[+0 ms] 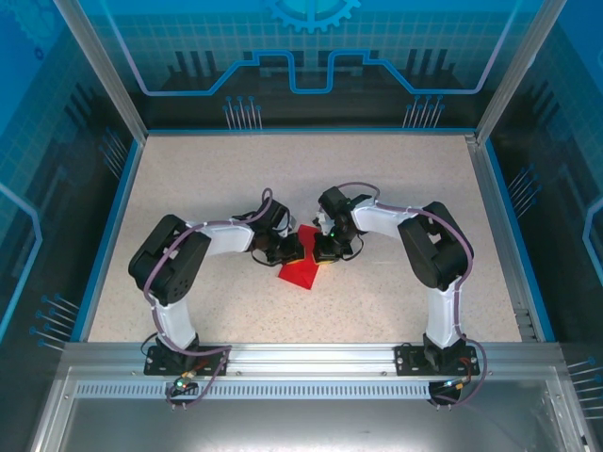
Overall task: Fold a paper plane with a square sheet of paper (pick it up from the middle)
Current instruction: Fold the triangle a second time at the center of the table.
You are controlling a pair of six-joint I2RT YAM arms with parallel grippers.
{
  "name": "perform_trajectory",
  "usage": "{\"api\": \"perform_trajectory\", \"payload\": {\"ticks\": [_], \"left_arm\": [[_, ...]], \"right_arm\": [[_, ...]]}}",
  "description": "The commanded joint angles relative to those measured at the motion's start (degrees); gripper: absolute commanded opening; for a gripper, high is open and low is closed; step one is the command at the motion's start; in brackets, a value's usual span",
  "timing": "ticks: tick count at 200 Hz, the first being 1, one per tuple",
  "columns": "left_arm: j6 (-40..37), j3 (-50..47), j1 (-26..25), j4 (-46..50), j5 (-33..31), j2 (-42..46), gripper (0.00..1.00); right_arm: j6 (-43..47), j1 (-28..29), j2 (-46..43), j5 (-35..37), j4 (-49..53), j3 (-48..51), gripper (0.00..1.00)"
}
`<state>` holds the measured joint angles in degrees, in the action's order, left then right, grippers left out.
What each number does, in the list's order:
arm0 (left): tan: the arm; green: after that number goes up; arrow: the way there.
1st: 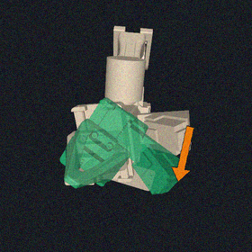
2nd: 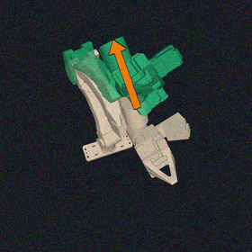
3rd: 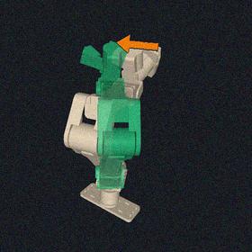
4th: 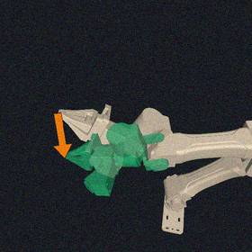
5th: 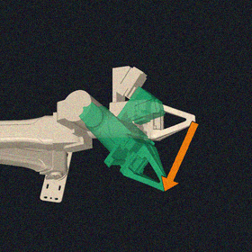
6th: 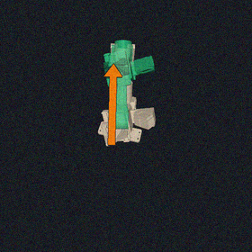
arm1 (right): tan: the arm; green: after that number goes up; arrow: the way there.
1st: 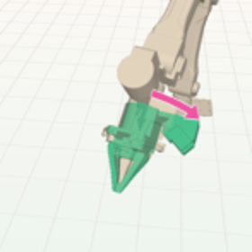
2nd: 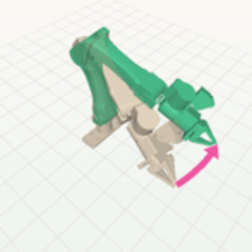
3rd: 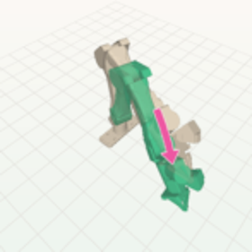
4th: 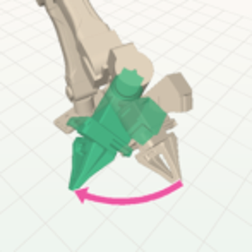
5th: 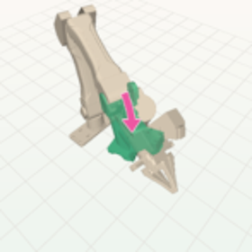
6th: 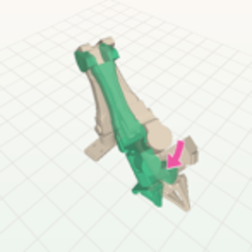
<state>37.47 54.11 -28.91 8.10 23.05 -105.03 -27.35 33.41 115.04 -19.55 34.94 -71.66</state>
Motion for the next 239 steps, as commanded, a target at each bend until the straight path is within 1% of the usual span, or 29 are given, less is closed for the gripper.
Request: {"api": "perform_trajectory", "payload": {"ticks": [1,27,56,82,125,152,187,208,239], "left_arm": [[-0.9,0.3,0.3,3.4,-3.0,-0.9,0.10],[-0.4,0.1,1.0,3.8,-5.4,-0.9,0.10],[1.8,-0.7,2.2,2.5,-6.5,-0.2,0.10],[2.3,-0.9,3.1,2.5,-7.9,0.8,0.10],[1.6,-1.0,5.3,3.4,-8.5,0.9,0.10],[0.9,0.0,5.4,4.8,-9.7,1.0,0.10],[-0.2,1.3,5.4,6.6,-11.0,5.1,0.10],[-0.2,1.1,4.8,6.5,-9.9,8.3,0.10],[1.0,-0.7,1.3,2.4,-3.7,9.6,0.10]], "right_arm": [[0.3,0.3,8.6,15.3,3.2,4.8,0.06],[0.3,0.3,9.0,15.7,3.2,4.8,0.06],[0.1,0.2,9.7,17.3,4.0,4.9,0.06],[0.1,0.2,9.9,18.1,4.3,4.9,0.06],[0.1,0.3,10.3,18.4,4.3,4.8,0.06],[0.0,0.3,10.3,18.2,4.3,4.8,0.06],[-0.2,0.3,10.2,18.1,4.2,4.9,0.05],[-0.3,0.3,10.2,18.0,4.1,5.0,0.05],[-0.4,0.3,10.0,17.8,3.8,5.1,0.05]]}}
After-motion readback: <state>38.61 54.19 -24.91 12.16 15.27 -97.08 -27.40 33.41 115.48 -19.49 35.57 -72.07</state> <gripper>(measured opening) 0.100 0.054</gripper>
